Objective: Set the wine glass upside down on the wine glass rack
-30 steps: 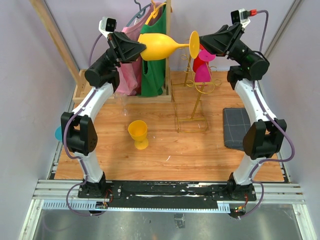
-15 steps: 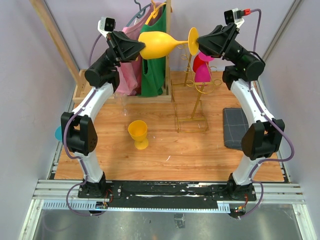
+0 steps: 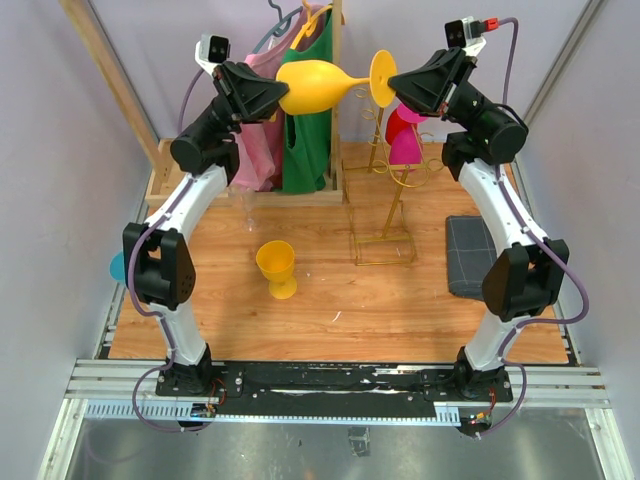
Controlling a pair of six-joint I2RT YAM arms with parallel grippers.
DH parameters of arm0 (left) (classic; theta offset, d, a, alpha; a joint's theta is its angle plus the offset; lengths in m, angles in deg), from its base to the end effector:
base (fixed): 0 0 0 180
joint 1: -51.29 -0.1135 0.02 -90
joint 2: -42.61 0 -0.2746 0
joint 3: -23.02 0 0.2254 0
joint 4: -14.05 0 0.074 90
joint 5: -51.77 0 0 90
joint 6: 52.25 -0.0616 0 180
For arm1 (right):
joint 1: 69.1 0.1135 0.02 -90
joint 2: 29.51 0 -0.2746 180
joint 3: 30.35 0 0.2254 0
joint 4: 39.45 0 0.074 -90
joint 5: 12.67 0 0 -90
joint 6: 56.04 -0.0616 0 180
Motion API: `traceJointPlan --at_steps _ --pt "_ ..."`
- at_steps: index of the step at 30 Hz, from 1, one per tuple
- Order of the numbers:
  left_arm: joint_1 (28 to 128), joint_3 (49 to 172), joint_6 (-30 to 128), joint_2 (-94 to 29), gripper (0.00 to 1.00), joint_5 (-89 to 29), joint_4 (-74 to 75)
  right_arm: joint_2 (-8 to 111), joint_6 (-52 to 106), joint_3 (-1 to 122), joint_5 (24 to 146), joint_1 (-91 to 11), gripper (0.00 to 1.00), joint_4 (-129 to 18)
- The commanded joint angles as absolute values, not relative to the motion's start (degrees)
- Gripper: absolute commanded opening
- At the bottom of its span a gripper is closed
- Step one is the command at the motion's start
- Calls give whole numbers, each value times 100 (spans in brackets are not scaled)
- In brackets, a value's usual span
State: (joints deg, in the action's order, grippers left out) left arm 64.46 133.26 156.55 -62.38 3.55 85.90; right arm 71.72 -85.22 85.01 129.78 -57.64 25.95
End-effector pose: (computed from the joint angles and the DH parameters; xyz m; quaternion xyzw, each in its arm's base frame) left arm 0.3239 -0.1179 0.5163 0.1305 0.3457 -0.8643 0.3412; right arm 0.2964 0.1099 0.5476 -0.1934 0.4036 0.8286 0.3364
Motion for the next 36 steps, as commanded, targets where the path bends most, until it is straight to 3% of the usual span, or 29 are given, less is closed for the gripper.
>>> traceJointPlan --at_steps 1,4,10,23,36 --pt "6428 13288 16162 -6229 17 289 10083 7028 -8386 8555 13004 -5675 1 2890" --pt "6425 13155 16113 -6180 35 397 10084 7007 -8391 8612 12977 -5689 1 2890" --pt "6350 12779 15896 -5899 53 741 10090 7005 -8448 8649 12840 -5843 1 2931" --pt "6023 12213 15731 -5568 55 1057 10079 6673 -8161 8485 12687 -6725 1 2645" --pt "6008 12125 15717 -5511 54 1116 10082 5142 -4057 7666 13350 -7782 1 -1758"
